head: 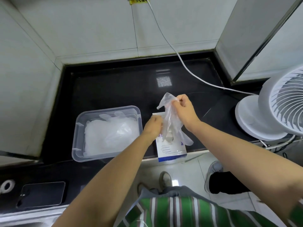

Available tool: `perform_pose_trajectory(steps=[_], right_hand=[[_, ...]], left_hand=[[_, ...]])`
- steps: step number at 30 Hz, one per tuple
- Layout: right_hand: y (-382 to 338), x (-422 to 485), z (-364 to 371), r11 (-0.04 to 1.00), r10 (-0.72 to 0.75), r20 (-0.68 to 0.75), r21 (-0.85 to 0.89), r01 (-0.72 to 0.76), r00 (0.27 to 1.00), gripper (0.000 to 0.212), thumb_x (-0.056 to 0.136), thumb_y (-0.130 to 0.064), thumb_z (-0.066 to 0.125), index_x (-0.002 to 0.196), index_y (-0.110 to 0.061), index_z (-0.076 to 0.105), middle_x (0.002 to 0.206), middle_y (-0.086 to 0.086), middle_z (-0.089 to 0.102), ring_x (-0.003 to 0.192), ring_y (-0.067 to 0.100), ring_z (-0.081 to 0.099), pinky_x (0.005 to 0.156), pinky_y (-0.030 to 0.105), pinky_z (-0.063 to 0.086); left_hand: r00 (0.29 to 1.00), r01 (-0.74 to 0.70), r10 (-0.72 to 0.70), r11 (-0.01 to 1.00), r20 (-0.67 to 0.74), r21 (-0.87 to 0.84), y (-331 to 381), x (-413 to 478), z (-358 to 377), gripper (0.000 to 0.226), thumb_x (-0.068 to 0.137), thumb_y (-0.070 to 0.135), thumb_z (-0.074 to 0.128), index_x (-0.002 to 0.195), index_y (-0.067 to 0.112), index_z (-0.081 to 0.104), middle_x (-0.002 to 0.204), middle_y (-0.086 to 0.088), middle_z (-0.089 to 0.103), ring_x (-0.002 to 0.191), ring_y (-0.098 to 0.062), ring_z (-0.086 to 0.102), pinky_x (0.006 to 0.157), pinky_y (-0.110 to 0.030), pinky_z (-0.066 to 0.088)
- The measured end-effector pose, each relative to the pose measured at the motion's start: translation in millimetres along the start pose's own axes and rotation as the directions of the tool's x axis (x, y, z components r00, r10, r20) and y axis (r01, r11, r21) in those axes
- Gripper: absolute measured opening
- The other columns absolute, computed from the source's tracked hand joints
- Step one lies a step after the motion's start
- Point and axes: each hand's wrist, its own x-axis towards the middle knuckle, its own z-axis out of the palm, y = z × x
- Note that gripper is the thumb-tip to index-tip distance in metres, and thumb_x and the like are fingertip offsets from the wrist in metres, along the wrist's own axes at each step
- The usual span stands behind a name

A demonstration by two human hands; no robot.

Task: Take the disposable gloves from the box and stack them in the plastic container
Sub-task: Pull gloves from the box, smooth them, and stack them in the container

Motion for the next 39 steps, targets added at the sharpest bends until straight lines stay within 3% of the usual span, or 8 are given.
perform_pose_trajectory(steps=[4,11,16,19,24,28,32,39], right_hand=[[1,-4,4,1.000,0.004,0.056,-0.014,-0.003,0.998,0.013,0.096,-0.018,0.058,0.090,-0.010,0.049,0.088,0.011,0.054,0.080,0.022,0.057,0.075,0.036,0.053],[-6,-10,19,0.999,-0.020,0.154,0.038,0.014,0.988,0.033,0.091,-0.012,0.067,0.068,-0.020,0.044,0.064,-0.005,0.045,0.060,0.009,0.046,0.057,0.020,0.042],[-15,-9,26,0.964,0.072,0.239,0.234,-0.129,0.968,0.013,0.090,-0.016,0.065,0.098,-0.022,0.057,0.086,-0.002,0.060,0.074,0.013,0.059,0.069,0.029,0.049],[-29,-14,33,0.928,0.169,0.469,0.219,-0.300,0.867,0.024,0.094,-0.045,0.054,0.094,-0.022,0.060,0.072,-0.004,0.060,0.054,0.009,0.051,0.059,0.026,0.038],[-38,-12,49,0.969,0.147,0.634,0.063,-0.241,0.759,0.028,0.098,-0.038,0.054,0.081,-0.016,0.060,0.060,-0.002,0.036,0.056,0.012,0.024,0.051,0.025,0.018],[-39,-11,66,0.978,0.098,0.646,0.077,-0.193,0.757,0.023,0.093,-0.023,0.065,0.103,-0.002,0.065,0.085,0.008,0.064,0.078,0.017,0.062,0.076,0.029,0.050],[-41,-13,84,0.972,0.019,0.613,0.174,-0.158,0.790,0.033,0.089,-0.020,0.068,0.116,-0.002,0.065,0.108,0.009,0.070,0.102,0.020,0.065,0.096,0.033,0.048],[-44,-17,105,0.984,0.175,0.675,-0.093,-0.152,0.717,0.016,0.084,-0.014,0.075,0.099,-0.009,0.072,0.079,0.003,0.054,0.062,0.010,0.034,0.065,0.025,0.029]], left_hand=[[0.999,-0.018,-0.004,0.915,-0.054,-0.403,23,-14,-17,0.035,0.100,0.045,0.041,0.105,0.019,0.064,0.100,0.000,0.068,0.093,-0.017,0.064,0.075,-0.028,0.048],[0.987,-0.155,0.145,0.971,-0.067,-0.183,13,-20,-46,0.011,0.090,0.024,0.070,0.095,0.015,0.072,0.087,0.010,0.066,0.088,-0.012,0.063,0.071,-0.020,0.049],[0.971,-0.230,0.209,0.949,-0.117,-0.216,8,-27,-74,0.013,0.090,0.007,0.066,0.102,0.003,0.070,0.085,0.003,0.067,0.076,-0.009,0.062,0.064,-0.014,0.051],[0.968,-0.251,0.246,0.955,-0.046,-0.156,0,-33,-94,0.018,0.095,0.008,0.055,0.098,0.000,0.071,0.090,-0.009,0.067,0.084,-0.015,0.063,0.076,-0.022,0.053],[0.969,-0.223,0.239,0.952,0.057,-0.209,-8,-46,-124,0.029,0.095,0.004,0.048,0.099,0.015,0.074,0.092,0.008,0.071,0.093,-0.013,0.060,0.082,-0.024,0.051],[0.971,-0.210,0.227,0.959,0.071,-0.193,-19,-53,-148,0.024,0.093,0.008,0.054,0.100,0.019,0.074,0.095,0.002,0.071,0.093,-0.015,0.064,0.077,-0.028,0.055],[0.985,-0.173,0.175,0.976,0.004,-0.132,-40,-50,-170,0.018,0.094,0.023,0.062,0.104,0.011,0.071,0.090,-0.005,0.066,0.090,-0.023,0.064,0.083,-0.033,0.055],[0.985,-0.158,0.140,0.968,-0.103,-0.194,-60,-53,-193,0.016,0.089,0.017,0.062,0.094,0.005,0.072,0.096,-0.012,0.070,0.094,-0.026,0.067,0.090,-0.039,0.052]])
